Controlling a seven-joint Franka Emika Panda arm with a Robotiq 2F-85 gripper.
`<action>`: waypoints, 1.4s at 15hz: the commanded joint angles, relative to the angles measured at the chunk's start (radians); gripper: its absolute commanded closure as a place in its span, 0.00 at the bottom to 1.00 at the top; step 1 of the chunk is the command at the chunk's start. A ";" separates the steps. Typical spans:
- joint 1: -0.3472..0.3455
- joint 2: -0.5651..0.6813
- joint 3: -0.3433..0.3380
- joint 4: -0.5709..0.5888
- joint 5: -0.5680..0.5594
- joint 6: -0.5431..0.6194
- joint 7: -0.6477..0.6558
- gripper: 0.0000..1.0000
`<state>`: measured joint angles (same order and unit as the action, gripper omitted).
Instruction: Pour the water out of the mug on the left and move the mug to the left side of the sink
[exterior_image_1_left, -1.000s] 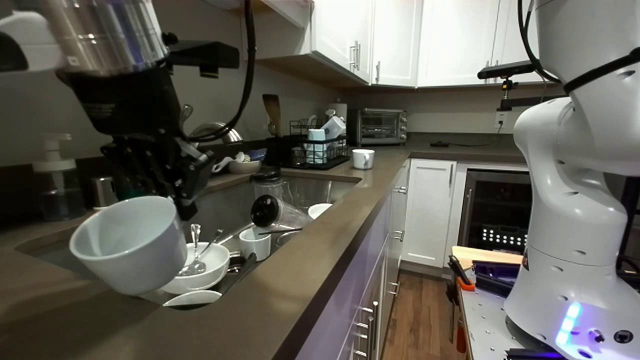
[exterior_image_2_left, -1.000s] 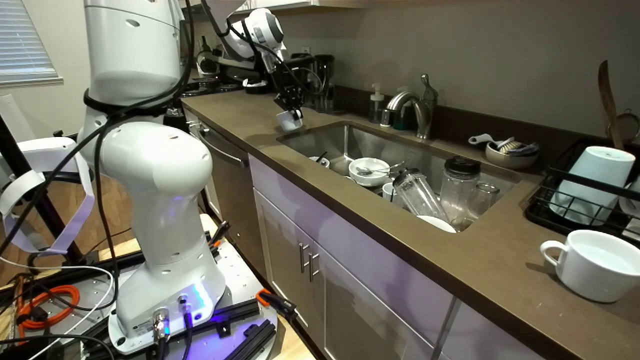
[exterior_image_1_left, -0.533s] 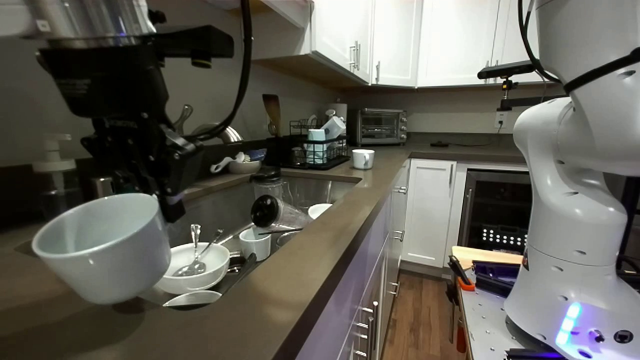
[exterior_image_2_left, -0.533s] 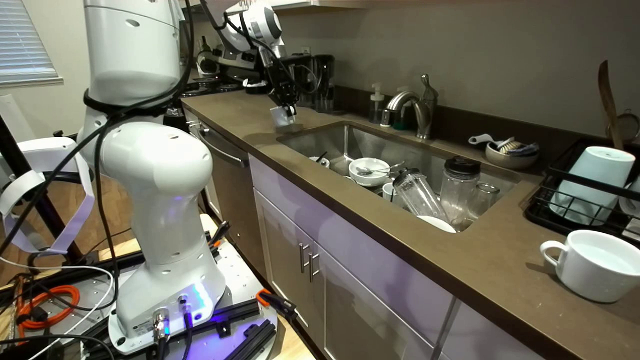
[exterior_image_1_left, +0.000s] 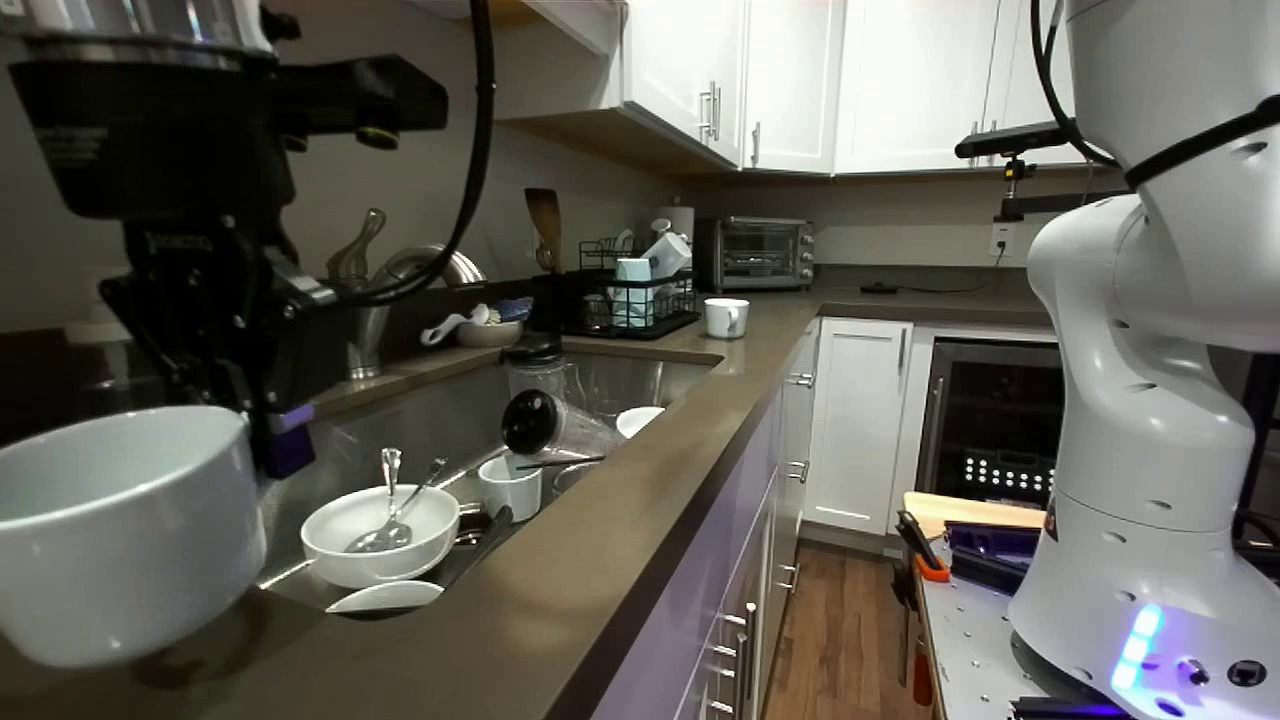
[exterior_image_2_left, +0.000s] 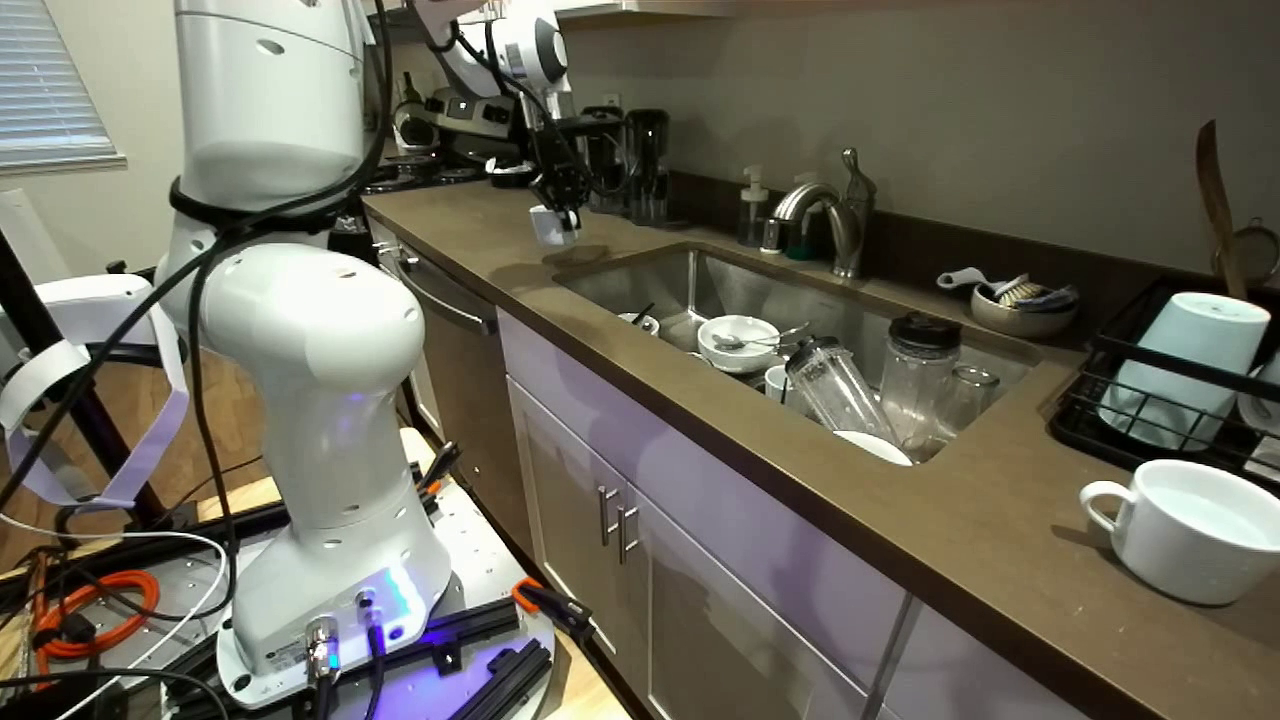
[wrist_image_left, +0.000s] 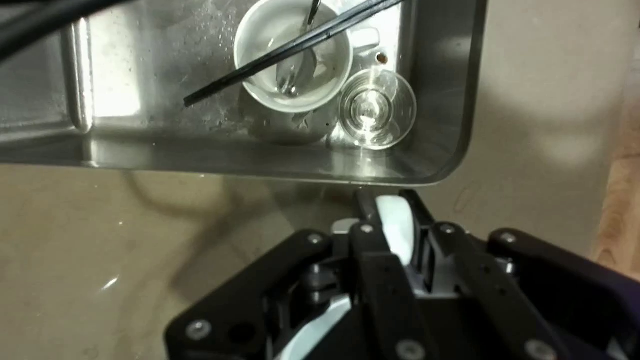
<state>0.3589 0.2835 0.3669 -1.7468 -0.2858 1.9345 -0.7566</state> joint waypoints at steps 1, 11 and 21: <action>-0.004 0.009 0.013 -0.015 0.046 0.108 -0.020 0.96; 0.020 0.091 0.041 -0.030 0.049 0.207 -0.014 0.96; 0.045 0.103 0.049 -0.011 0.041 0.173 0.001 0.33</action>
<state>0.3916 0.3774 0.4172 -1.7710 -0.2622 2.1160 -0.7564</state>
